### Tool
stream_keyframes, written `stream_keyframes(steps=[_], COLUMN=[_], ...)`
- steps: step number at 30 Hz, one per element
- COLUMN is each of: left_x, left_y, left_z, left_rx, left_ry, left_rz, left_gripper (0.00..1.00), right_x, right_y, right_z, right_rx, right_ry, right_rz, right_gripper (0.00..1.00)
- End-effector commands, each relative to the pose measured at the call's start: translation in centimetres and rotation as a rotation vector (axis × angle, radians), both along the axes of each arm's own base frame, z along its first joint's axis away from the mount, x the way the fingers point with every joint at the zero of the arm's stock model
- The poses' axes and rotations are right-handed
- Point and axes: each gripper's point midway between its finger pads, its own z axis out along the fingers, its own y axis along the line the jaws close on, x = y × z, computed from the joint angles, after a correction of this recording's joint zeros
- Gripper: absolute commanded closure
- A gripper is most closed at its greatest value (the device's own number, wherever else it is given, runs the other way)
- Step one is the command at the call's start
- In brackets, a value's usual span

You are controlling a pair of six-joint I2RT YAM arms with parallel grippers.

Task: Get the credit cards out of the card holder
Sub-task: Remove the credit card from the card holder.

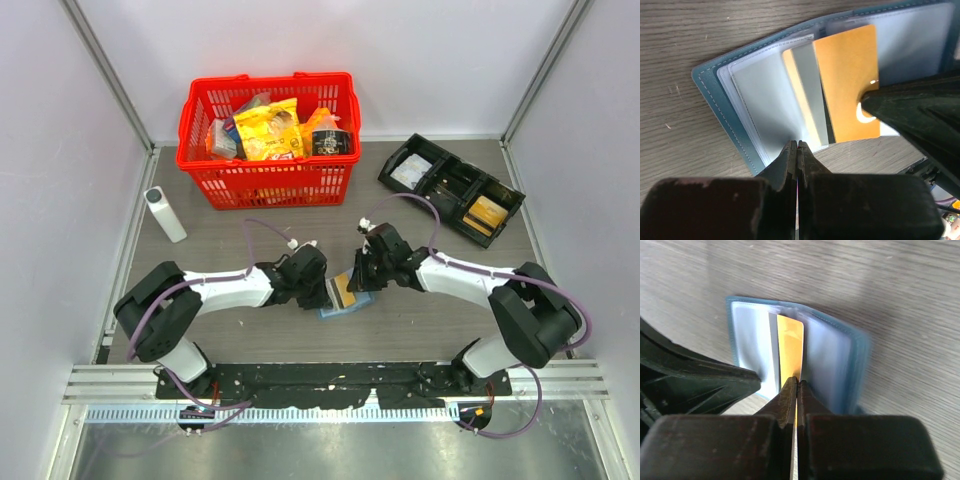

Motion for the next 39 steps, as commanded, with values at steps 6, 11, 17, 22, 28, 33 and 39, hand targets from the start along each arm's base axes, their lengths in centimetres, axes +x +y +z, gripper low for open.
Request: stream_keyframes(steps=[6, 11, 17, 22, 28, 33, 39], left_x=[-2.2, -2.1, -0.2, 2.0, 4.1, 4.6, 4.4], left_y=[6.1, 5.7, 3.2, 2.4, 2.8, 2.3, 1.7], left_z=[-4.6, -4.3, 1.5, 9.1, 17.1, 21.2, 21.5], left_rx=[0.277, 0.252, 0.074, -0.089, -0.249, -0.341, -0.377], left_ry=[0.062, 0.052, -0.049, -0.148, -0.182, -0.179, -0.120], left_rz=[0.016, 0.012, 0.042, 0.094, 0.163, 0.196, 0.225], left_gripper=[1.00, 1.00, 0.84, 0.43, 0.05, 0.02, 0.02], right_x=[1.1, 1.4, 1.8, 1.6, 0.3, -0.9, -1.2], right_y=[-5.2, -4.1, -4.7, -5.1, -3.3, -1.3, -0.3], right_z=[0.9, 3.3, 6.7, 10.1, 14.7, 17.1, 19.0], right_rx=[-0.125, 0.009, 0.005, -0.024, -0.073, -0.172, -0.322], right_ry=[-0.036, -0.098, -0.262, -0.442, -0.705, -0.896, -1.059], right_rz=[-0.093, -0.065, 0.000, 0.080, 0.236, 0.315, 0.345], right_gripper=[0.99, 0.99, 0.99, 0.99, 0.99, 0.99, 0.99])
